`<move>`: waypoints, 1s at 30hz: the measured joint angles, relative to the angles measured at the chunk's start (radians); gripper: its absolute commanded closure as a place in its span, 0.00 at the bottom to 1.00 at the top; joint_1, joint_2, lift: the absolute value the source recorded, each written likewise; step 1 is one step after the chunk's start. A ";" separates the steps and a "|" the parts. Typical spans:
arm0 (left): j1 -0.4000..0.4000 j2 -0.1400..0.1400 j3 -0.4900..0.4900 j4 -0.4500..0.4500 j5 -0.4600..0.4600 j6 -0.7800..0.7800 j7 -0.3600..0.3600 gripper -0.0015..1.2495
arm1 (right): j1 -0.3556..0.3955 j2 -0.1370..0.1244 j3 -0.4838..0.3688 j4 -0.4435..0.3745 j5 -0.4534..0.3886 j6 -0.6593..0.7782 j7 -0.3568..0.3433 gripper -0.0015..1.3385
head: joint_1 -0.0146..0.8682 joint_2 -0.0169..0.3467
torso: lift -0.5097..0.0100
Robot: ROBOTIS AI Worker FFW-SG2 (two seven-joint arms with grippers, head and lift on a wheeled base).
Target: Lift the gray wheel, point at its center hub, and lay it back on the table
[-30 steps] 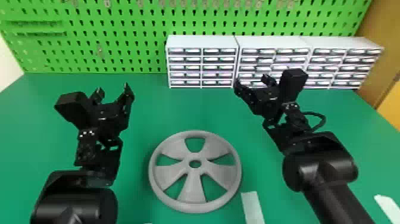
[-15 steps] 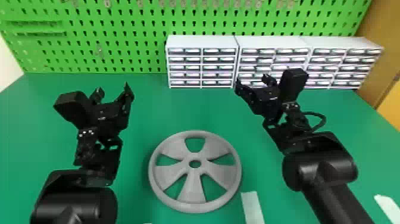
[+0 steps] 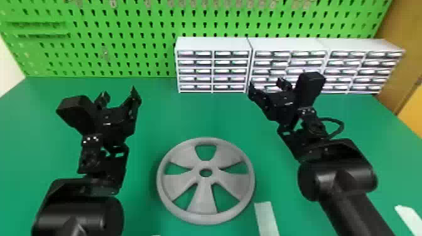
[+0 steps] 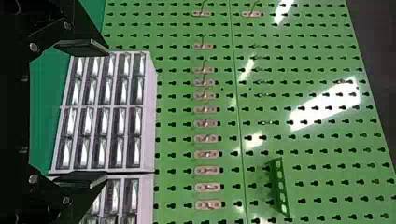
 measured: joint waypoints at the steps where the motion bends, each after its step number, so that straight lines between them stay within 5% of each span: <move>1: 0.000 0.000 0.000 0.000 0.000 0.000 0.000 0.41 | 0.000 0.000 -0.001 0.000 0.000 0.000 0.000 0.26 | 0.80 0.18 | 0.80; 30: -0.036 0.000 -0.002 0.024 0.002 0.000 -0.020 0.40 | -0.021 -0.008 -0.004 -0.001 -0.005 0.017 -0.005 0.25 | 0.80 0.18 | 0.80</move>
